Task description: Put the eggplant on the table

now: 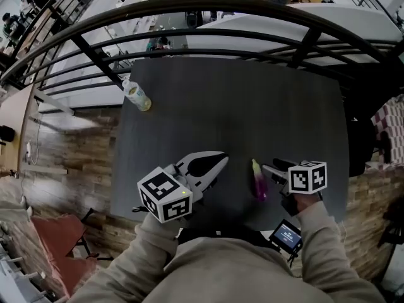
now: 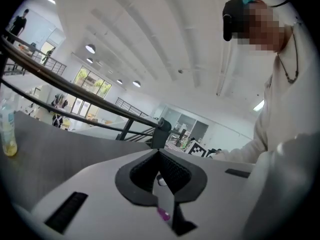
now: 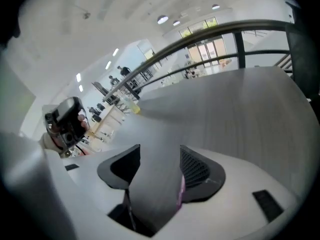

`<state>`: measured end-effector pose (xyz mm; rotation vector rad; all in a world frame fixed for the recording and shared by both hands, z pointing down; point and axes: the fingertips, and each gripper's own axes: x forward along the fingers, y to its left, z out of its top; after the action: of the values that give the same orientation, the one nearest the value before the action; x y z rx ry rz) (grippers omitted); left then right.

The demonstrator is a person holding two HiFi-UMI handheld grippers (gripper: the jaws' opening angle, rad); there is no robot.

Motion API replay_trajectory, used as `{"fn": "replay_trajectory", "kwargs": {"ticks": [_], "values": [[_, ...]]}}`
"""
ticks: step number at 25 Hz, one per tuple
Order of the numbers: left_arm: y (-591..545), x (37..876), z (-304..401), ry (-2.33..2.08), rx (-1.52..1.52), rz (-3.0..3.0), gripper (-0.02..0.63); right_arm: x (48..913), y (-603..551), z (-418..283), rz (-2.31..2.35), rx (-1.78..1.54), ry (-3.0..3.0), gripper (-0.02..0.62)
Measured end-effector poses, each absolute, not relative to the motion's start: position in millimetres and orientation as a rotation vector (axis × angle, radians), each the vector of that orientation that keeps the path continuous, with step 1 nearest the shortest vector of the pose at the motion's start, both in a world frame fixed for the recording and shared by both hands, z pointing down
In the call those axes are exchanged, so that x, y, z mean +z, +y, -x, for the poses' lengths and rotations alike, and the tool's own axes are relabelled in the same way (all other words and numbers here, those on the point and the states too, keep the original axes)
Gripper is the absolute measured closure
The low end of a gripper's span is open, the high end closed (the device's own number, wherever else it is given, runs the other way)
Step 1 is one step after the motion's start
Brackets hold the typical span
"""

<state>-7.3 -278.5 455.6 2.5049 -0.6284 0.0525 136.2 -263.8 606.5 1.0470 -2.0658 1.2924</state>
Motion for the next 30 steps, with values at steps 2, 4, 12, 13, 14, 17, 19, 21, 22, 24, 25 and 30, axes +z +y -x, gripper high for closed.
{"fn": "replay_trajectory", "kwargs": {"ticks": [2,4,12,13,14,17,19,21,22,24,25,30], "values": [[-278.8,430.6,-2.6,-0.592,0.022,-2.543,0.6,562.2,-271.3,-126.7,-1.013,1.232,-2.22,0.407],[-281.8,402.9,-11.9,-0.543,-0.029,-2.581,0.6,519.6,-277.7,-120.4,-0.983,1.13,-2.354,0.513],[-279.9,336.8,-32.3,-0.472,-0.103,-2.702,0.6,396.7,-282.9,-121.0,-0.981,0.944,-2.682,0.58],[-278.9,330.0,-33.4,-0.465,-0.111,-2.715,0.6,385.0,-282.4,-120.1,-0.979,0.918,-2.71,0.581],[-277.8,323.3,-34.3,-0.458,-0.117,-2.731,0.6,373.5,-281.9,-118.8,-0.98,0.894,-2.738,0.58],[-274.7,303.7,-36.3,-0.441,-0.132,-2.782,0.6,341.1,-279.6,-114.4,-0.987,0.832,-2.823,0.58],[-273.4,290.5,-38.7,-0.433,-0.145,-2.817,0.6,321.8,-277.9,-113.0,-0.99,0.786,-2.87,0.581],[-270.4,276.2,-40.0,-0.426,-0.161,-2.852,0.6,303.8,-274.4,-111.5,-0.989,0.722,-2.903,0.581],[-268.0,268.8,-40.6,-0.421,-0.17,-2.87,0.6,294.9,-271.7,-110.8,-0.99,0.676,-2.912,0.58],[-262.3,254.6,-44.2,-0.407,-0.186,-2.903,0.6,278.1,-266.0,-111.9,-1.002,0.572,-2.911,0.581],[-259.6,248.7,-47.1,-0.4,-0.192,-2.916,0.6,271.0,-263.7,-113.9,-1.008,0.537,-2.908,0.581],[-248.8,240.1,-52.4,-0.373,-0.214,-2.931,0.6,257.8,-255.2,-115.0,-1.006,0.545,-2.931,0.583]]}}
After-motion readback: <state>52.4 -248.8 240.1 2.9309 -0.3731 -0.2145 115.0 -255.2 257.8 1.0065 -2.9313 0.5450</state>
